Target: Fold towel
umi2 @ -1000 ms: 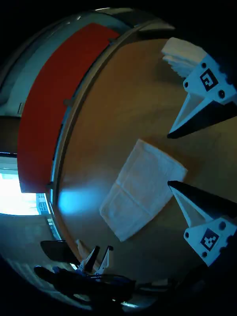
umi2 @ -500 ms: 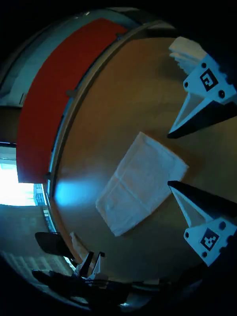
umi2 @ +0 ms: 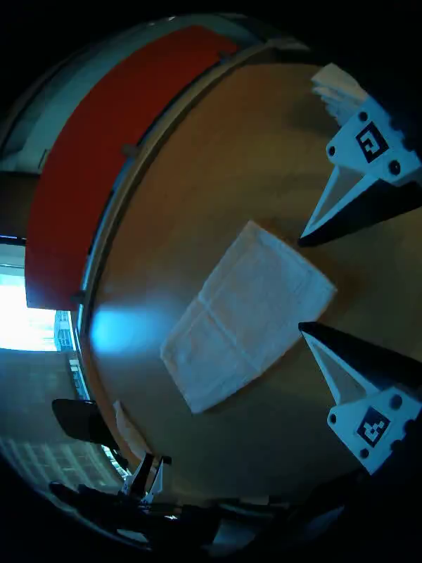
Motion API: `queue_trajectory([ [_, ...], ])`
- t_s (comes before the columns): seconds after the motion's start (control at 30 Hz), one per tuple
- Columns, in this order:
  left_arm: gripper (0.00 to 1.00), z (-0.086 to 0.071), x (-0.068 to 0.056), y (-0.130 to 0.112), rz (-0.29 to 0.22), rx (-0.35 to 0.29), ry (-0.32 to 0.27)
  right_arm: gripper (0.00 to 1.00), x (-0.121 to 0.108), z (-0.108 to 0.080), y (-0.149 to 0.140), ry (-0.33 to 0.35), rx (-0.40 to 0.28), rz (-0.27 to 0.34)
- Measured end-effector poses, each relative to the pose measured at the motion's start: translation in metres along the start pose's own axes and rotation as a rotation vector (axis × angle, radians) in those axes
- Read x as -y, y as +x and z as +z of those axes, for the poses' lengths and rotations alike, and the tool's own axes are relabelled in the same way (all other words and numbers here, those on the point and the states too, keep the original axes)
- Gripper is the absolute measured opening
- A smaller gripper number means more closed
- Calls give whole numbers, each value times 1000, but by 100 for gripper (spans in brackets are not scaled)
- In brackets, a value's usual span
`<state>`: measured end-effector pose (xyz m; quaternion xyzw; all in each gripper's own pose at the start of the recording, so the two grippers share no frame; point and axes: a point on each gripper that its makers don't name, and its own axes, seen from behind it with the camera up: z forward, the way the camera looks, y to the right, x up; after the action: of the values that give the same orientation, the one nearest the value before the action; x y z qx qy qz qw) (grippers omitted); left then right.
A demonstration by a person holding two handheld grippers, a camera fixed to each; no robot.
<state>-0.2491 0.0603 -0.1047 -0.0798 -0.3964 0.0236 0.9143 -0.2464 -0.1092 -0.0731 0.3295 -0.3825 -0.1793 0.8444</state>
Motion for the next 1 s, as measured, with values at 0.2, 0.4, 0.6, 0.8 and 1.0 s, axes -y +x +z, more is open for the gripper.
queue_trajectory([
  [0.2,93,-12,7,-13,-25,5,21,82,1,7,-8,13,17,-10],
  [0.4,93,-22,14,-28,-55,14,42,82,4,14,-19,33,49,-28],
  [0.6,93,-31,20,-38,-73,21,58,76,4,15,-30,50,87,-48],
  [0.8,92,-36,26,-43,-84,21,72,61,6,17,-39,77,120,-69],
  [1.0,92,-41,28,-48,-94,21,78,43,4,18,-43,84,136,-76],
])
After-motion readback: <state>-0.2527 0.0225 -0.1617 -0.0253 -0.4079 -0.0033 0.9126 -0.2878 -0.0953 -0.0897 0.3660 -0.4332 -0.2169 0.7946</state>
